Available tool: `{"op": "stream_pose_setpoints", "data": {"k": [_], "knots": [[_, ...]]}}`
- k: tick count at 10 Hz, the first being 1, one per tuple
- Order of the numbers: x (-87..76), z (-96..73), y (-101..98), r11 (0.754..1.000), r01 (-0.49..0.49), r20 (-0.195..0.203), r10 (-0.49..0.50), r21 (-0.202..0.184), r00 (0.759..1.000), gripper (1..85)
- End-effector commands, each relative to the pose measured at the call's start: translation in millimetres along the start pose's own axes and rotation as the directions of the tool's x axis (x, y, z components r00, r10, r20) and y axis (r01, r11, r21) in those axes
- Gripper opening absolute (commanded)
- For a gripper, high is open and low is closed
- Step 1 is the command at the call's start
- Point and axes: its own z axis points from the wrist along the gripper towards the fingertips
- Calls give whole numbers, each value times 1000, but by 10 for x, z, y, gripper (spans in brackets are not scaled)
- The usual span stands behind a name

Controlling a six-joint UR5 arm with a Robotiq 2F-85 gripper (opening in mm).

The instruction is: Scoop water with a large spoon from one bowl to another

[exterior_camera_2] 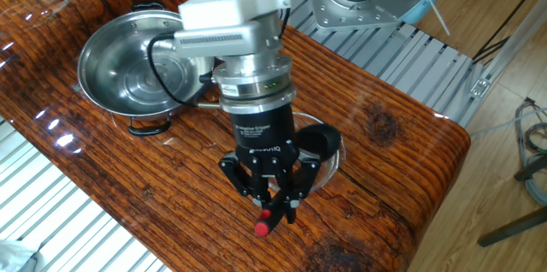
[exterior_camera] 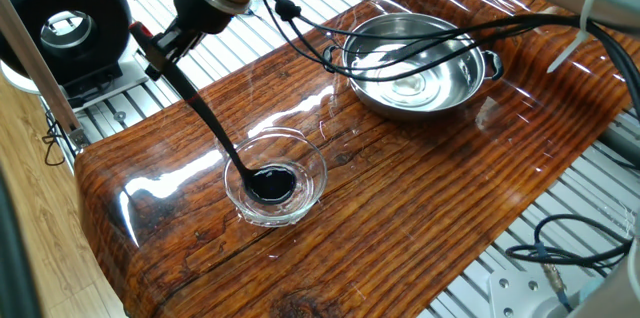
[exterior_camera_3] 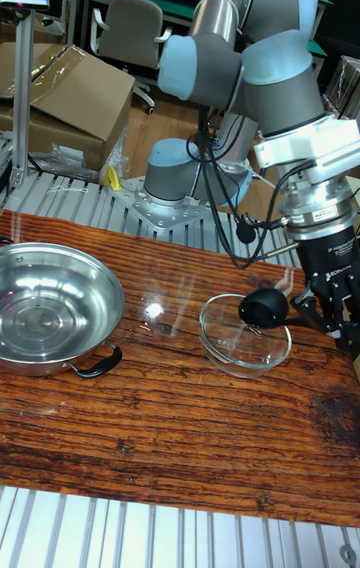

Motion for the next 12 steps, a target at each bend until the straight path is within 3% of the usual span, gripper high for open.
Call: {"op": "stream_pose_setpoints", "data": {"k": [1, 5, 12], "knots": [[7, -51, 18, 998, -26, 13, 27, -59, 1000, 10], [79, -148, -75, 996, -31, -7, 30, -85, 1000, 10], [141, -156, 46, 971, -49, -23, 45, -233, 999, 10]]}}
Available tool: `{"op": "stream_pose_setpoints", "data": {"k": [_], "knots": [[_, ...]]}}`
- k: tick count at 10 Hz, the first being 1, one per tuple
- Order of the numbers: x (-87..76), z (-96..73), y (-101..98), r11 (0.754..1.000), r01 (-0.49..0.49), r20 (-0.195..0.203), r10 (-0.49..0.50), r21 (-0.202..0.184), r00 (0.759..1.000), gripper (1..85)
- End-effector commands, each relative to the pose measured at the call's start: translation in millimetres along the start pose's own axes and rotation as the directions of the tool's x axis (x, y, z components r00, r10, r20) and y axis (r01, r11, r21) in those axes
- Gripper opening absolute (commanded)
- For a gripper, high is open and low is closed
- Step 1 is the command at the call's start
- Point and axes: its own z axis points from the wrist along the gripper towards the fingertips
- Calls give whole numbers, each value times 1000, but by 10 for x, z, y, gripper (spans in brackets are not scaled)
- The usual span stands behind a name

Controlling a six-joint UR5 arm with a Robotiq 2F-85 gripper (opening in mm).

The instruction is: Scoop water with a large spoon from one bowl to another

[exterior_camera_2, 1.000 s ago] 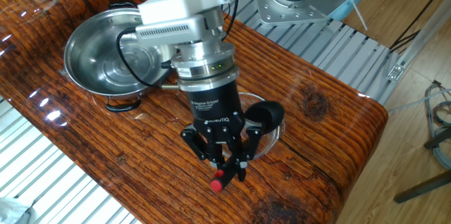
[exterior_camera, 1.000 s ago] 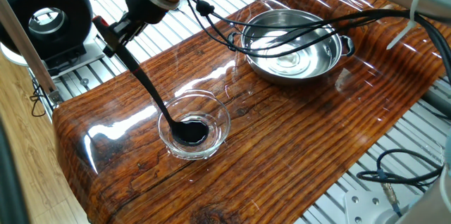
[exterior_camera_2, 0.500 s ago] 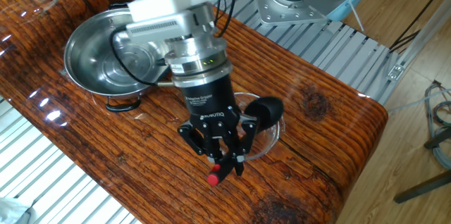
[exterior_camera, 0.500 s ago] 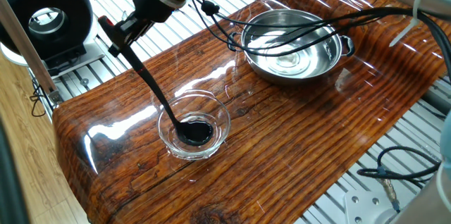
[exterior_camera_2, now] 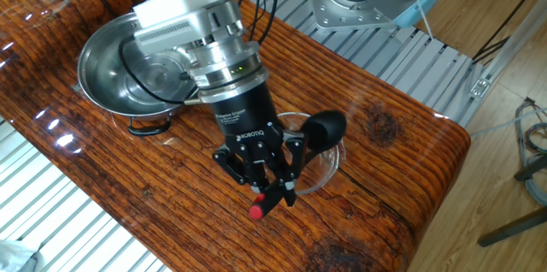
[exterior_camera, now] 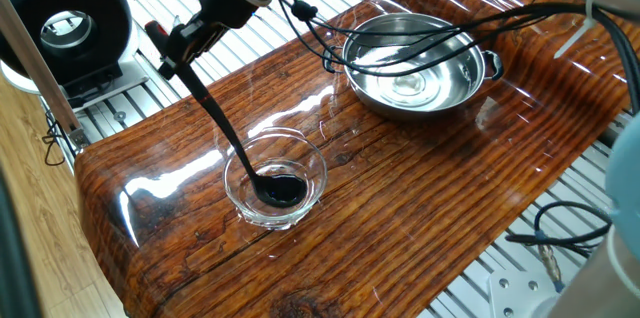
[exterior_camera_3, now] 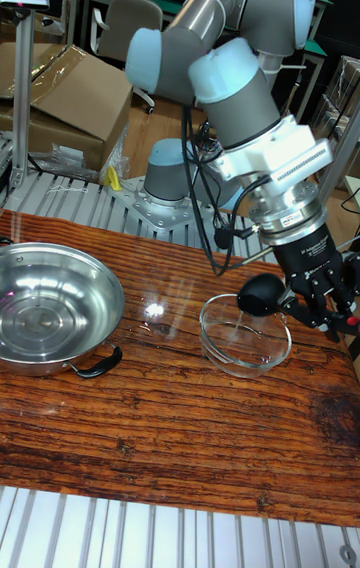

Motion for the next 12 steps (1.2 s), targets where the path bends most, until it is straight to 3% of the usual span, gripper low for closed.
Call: {"op": "stream_pose_setpoints", "data": {"k": [1, 8, 10, 12], "knots": [[-1, -5, 91, 996, 0, 4, 0, -88, 1000, 10], [49, -9, 225, 972, -13, 10, 15, -234, 1000, 10], [51, -33, 341, 954, -28, 7, 31, -300, 999, 10], [58, -74, 395, 939, -39, 3, 43, -342, 999, 10]]}}
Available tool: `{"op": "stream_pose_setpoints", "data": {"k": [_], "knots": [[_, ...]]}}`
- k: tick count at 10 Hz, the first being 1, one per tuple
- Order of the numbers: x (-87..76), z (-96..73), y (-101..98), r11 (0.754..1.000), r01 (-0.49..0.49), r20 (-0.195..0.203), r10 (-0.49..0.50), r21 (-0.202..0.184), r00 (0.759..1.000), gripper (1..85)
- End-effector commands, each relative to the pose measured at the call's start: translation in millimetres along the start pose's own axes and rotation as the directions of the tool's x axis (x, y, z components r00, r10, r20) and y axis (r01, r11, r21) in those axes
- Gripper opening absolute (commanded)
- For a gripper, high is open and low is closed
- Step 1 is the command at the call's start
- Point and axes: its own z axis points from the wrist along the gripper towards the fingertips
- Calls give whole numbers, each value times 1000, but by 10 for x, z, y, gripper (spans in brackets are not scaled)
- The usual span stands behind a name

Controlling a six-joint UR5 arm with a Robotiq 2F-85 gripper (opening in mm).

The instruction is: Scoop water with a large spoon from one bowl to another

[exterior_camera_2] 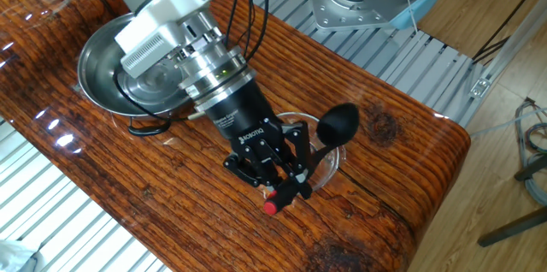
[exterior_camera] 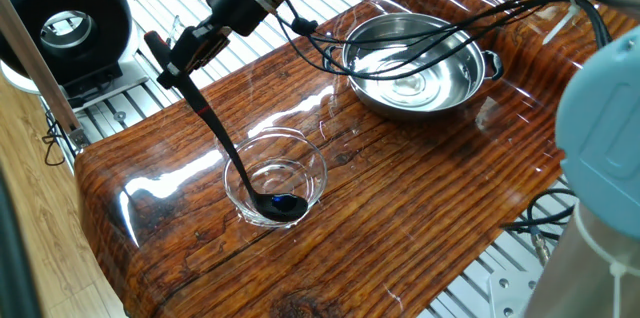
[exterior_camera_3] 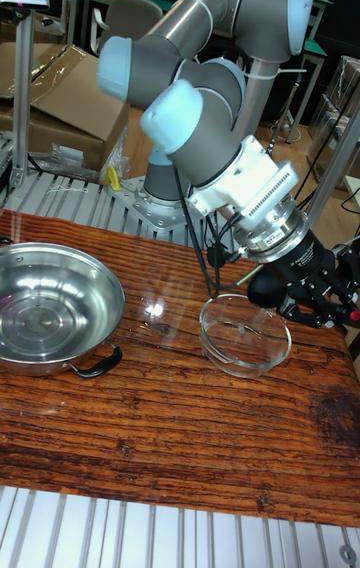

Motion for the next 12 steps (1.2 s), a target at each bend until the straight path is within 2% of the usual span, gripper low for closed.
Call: {"op": "stream_pose_setpoints", "data": {"k": [1, 4, 9, 12], "knots": [[-36, -48, 144, 996, -20, 20, 22, -89, 1000, 10], [-39, -51, 173, 994, -26, 23, 28, -105, 999, 10], [-39, -58, 174, 994, -21, 23, 23, -105, 999, 10], [-24, -65, 125, 996, 0, 15, 2, -86, 1000, 10]]}}
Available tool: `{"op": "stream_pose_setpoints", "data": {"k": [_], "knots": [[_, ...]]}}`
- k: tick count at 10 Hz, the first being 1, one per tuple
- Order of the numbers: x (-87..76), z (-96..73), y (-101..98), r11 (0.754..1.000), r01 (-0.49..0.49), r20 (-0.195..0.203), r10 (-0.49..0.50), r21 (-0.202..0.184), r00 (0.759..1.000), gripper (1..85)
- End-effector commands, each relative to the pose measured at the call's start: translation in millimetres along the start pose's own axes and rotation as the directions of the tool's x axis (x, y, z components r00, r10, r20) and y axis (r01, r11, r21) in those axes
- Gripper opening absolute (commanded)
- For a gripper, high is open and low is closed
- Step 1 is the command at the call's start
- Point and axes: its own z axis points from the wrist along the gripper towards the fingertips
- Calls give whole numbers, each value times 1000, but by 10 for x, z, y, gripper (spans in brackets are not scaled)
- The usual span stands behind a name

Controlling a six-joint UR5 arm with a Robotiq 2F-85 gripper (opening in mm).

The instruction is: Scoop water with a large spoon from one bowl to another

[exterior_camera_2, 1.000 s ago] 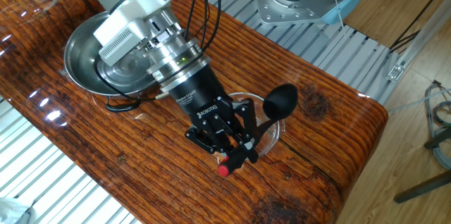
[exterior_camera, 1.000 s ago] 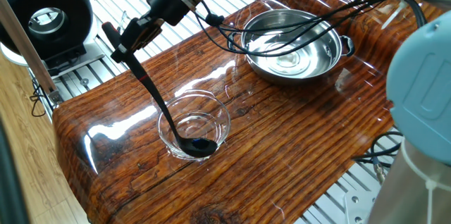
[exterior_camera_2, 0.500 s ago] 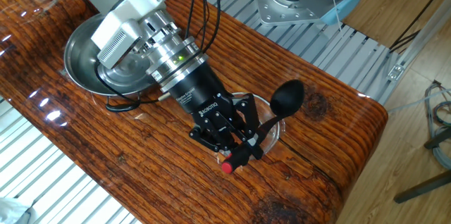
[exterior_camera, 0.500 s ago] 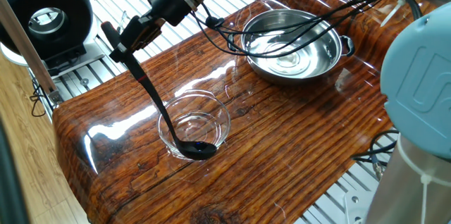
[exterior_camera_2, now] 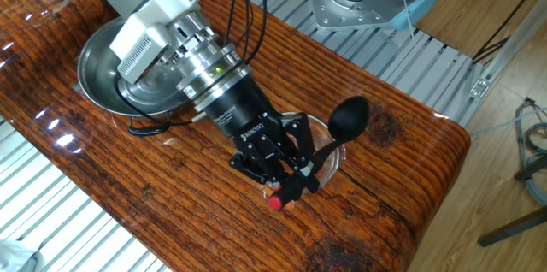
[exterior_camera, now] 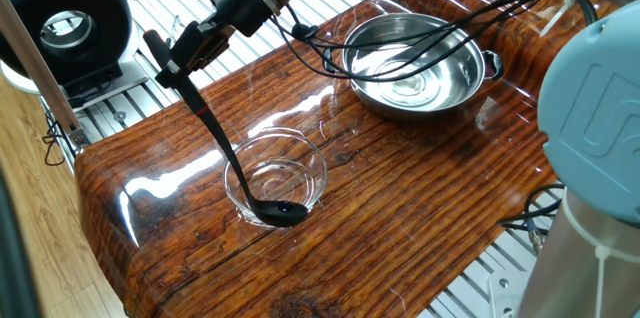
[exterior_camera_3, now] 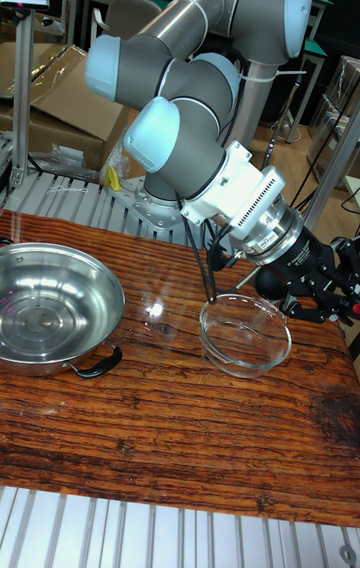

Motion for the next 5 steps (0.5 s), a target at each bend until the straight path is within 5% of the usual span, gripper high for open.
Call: {"op": "stream_pose_setpoints", "data": {"k": [1, 3, 4, 5], "knots": [[-46, -33, -11, 1000, 18, 0, -18, 10, 1000, 10], [-85, -53, 2, 1000, 20, -6, -20, 12, 1000, 10], [-58, -74, -74, 998, 39, -28, -38, 43, 999, 10], [4, -110, -274, 988, 93, -71, -85, 120, 994, 10]]}}
